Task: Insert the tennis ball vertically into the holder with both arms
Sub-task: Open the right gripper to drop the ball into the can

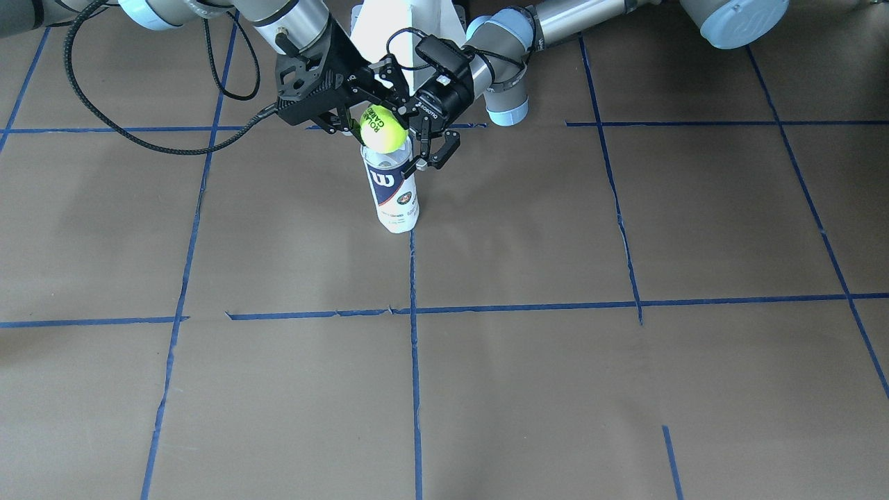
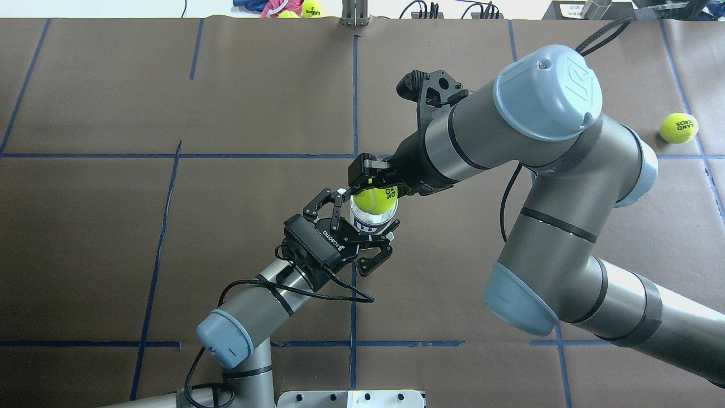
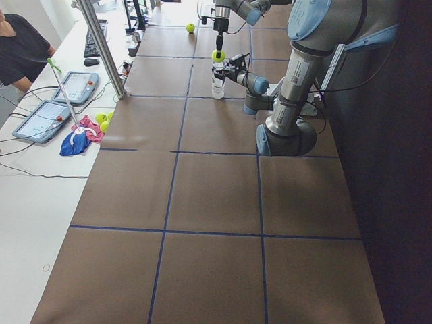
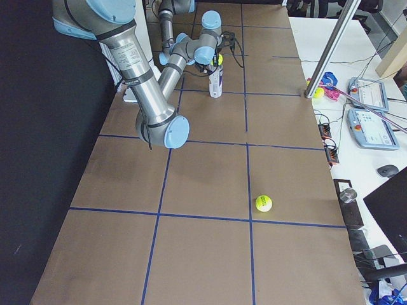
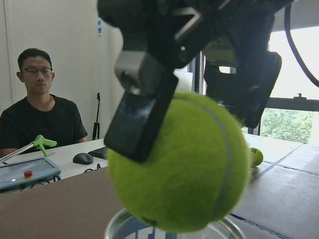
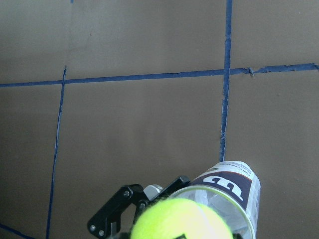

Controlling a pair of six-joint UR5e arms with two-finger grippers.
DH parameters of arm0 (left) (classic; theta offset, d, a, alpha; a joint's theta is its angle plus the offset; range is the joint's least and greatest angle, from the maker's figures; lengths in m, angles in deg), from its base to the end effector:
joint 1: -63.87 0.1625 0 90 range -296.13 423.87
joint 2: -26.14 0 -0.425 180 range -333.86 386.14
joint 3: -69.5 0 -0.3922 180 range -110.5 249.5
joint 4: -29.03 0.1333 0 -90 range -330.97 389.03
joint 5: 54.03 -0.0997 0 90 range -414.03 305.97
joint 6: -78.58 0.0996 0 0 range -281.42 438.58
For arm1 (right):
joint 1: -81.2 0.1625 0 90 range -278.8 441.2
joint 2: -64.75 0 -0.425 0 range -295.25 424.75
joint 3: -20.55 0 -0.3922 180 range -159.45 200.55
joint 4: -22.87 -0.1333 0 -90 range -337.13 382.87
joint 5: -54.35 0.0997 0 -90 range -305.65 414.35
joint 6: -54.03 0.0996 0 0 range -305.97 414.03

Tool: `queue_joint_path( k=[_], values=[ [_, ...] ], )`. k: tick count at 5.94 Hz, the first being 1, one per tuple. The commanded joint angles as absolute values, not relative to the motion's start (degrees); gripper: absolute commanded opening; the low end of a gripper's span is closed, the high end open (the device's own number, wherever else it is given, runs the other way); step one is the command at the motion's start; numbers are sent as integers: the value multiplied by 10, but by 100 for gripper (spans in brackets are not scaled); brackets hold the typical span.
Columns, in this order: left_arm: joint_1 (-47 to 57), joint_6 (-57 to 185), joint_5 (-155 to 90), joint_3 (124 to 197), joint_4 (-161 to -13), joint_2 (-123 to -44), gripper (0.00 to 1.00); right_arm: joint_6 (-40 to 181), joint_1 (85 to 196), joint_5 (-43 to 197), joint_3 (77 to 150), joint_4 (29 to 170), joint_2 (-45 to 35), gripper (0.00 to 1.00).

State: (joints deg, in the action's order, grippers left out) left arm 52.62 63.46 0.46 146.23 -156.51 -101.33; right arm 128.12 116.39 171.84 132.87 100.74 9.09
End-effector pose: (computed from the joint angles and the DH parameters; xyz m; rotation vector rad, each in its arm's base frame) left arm 0.5877 -0.3118 0.2123 1.5992 1.1794 0.0662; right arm -0.4186 -0.4020 0.1248 0.1276 -1.2375 0.0041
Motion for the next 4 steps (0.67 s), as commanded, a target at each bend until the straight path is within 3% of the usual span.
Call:
queue_joint_path(
  k=[1,2,4],
  values=[
    [526,635,5,1462,-1565,-1013,95,1281,1161,1716,1329,1008,90,75],
    [526,635,5,1462,-1566,-1013,95,1282,1159,1715,1328,1008,91,85],
    [525,635,4,1462,-1569,-1009,96,1281,1157,1714,1325,1007,90,85]
  ],
)
